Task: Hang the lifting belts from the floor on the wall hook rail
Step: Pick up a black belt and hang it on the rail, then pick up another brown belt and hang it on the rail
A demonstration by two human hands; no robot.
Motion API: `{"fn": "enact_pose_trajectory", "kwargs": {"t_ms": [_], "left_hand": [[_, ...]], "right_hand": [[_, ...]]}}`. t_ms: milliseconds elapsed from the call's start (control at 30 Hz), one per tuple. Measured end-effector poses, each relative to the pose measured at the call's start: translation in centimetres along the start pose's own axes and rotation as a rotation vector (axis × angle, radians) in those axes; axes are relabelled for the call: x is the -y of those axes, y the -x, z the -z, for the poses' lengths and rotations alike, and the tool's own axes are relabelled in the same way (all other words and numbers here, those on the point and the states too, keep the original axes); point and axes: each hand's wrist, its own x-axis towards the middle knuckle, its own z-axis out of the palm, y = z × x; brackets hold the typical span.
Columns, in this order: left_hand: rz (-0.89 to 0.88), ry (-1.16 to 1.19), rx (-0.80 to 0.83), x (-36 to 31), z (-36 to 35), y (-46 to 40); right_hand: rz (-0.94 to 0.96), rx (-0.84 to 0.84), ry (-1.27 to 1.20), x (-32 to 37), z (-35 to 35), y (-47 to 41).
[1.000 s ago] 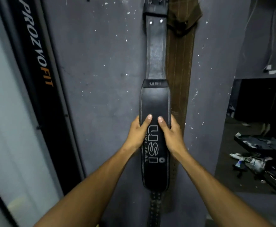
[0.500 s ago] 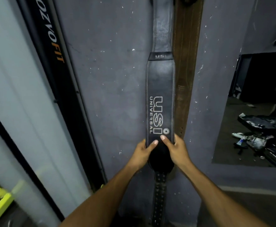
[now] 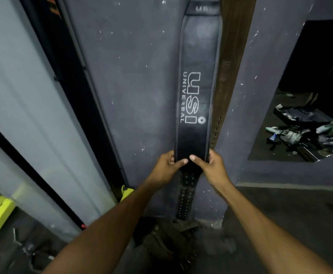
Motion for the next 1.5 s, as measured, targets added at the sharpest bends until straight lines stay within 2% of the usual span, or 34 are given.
{"fn": "enact_pose_trajectory", "kwargs": {"t_ms": [100,167,267,367,567,733,833,967,1067,1267,1333,1500], "left_hand": [[0.063,-0.086,0.0,1.8,-0.7,0.4],[0.156,-0.156,-0.011,3.3,-1.1,0.4],[0.248,-0.33,-0.047,5.8,-1.2,0.2],[0.291,-0.38,-0.106,8.5,-1.8,0.1],[0.513,-0.179,-0.185,13.9,-3.2,1.0],[0.702,-0.258,-0.232,19.7,-3.1,3.2],[0.76,-0.304,-0.176,24.8,-2.3,4.3],[0.865,-0.355,-0.05,33.7,-1.5,5.0],[0.938,-0.315,-0.038,40.6,-1.4,4.3],[0.958,-0.213,0.027,58.3,-3.8,2.0],[0.907,-0.269,0.096,64.4,-5.1,1.6],[0.964,-0.293,0.225,76.3,-8.7,0.3]], "right_hand": [[-0.066,0.051,0.19,-1.7,0.6,0.1],[-0.182,0.099,0.331,-4.1,1.3,0.2],[-0.368,0.151,0.453,-7.9,2.5,0.1],[-0.457,0.186,0.558,-11.0,3.3,-0.1],[-0.579,0.331,0.611,-17.1,3.9,-1.6],[-0.683,0.429,0.63,-23.1,2.7,-1.9],[-0.77,0.449,0.602,-28.0,1.6,-1.2],[-0.901,0.478,0.622,-36.6,0.7,0.5],[-0.971,0.469,0.648,-44.6,0.0,1.9],[-1.06,0.422,0.651,-65.2,-0.5,5.5],[-1.059,0.402,0.682,-72.0,-0.6,6.8],[-1.098,0.376,0.682,-84.9,-0.4,8.0]]}}
